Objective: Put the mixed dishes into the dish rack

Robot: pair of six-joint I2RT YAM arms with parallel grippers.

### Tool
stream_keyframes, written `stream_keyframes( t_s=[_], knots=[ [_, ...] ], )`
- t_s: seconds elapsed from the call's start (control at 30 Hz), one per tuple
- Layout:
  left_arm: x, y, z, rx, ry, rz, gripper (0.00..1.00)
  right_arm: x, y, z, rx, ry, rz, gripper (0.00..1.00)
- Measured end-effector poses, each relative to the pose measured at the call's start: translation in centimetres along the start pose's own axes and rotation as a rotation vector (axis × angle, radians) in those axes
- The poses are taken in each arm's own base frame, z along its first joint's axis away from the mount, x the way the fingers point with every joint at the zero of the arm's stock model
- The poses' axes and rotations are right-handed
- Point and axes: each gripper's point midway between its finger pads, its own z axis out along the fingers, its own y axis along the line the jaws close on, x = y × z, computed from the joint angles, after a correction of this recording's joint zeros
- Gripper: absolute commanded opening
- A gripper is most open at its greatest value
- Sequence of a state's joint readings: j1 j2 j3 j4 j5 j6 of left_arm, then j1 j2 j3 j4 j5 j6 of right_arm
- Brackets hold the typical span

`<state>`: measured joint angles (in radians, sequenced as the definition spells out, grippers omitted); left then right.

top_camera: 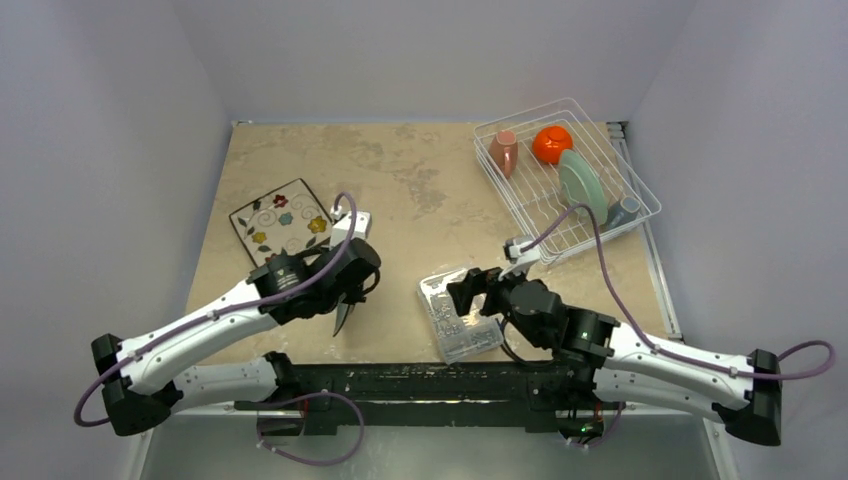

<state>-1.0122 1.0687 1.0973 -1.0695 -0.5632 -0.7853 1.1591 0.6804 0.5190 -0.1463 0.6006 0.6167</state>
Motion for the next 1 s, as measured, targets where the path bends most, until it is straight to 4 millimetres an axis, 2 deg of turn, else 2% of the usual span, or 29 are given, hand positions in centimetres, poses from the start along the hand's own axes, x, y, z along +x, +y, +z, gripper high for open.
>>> stream_keyframes(
  t_s=[0.1, 0.2, 0.3, 0.4, 0.5, 0.6, 0.73, 0.8, 0.9, 1.0],
  knots=[
    [0.4, -0.4, -0.4, 0.093, -0.023, 0.036, 0.00, 1.0, 1.6, 0.9, -0.049, 0.069, -0.089, 0.99],
    [1.1, -0.2, -0.8, 0.179, -0.058, 0.112, 0.00, 1.5, 4.5, 1.7, -0.173, 0.133, -0.256, 0.99],
    [1.8, -0.1, -1.4, 0.263, -0.084, 0.191, 0.00, 2.1, 7.1, 2.2, -0.326, 0.175, -0.443, 0.99],
    [2.5, -0.6, -2.0, 0.349, -0.100, 0.268, 0.00, 3.1, 8.7, 2.2, -0.503, 0.184, -0.645, 0.99],
    [3.3, -1.0, -2.5, 0.430, -0.109, 0.340, 0.00, 3.2, 10.5, 1.6, -0.719, 0.122, -0.852, 0.99],
    [3.7, -1.5, -2.9, 0.481, -0.108, 0.391, 0.00, 2.3, 10.8, 2.3, -0.825, 0.078, -0.939, 0.99],
    [4.2, -2.1, -3.0, 0.531, -0.107, 0.450, 0.00, -0.5, 12.1, 5.6, -0.968, 0.073, -1.053, 0.98],
    [4.3, -2.2, -3.2, 0.546, -0.109, 0.463, 0.00, -0.9, 13.3, 6.6, -1.046, 0.081, -1.095, 0.97],
    [4.6, -2.2, -3.3, 0.567, -0.114, 0.482, 0.00, 0.2, 14.6, 7.7, -1.152, 0.105, -1.135, 0.95],
    [4.7, -2.1, -3.4, 0.575, -0.121, 0.491, 0.00, 3.1, 14.2, 7.8, -1.243, 0.183, -1.125, 0.89]
  ],
)
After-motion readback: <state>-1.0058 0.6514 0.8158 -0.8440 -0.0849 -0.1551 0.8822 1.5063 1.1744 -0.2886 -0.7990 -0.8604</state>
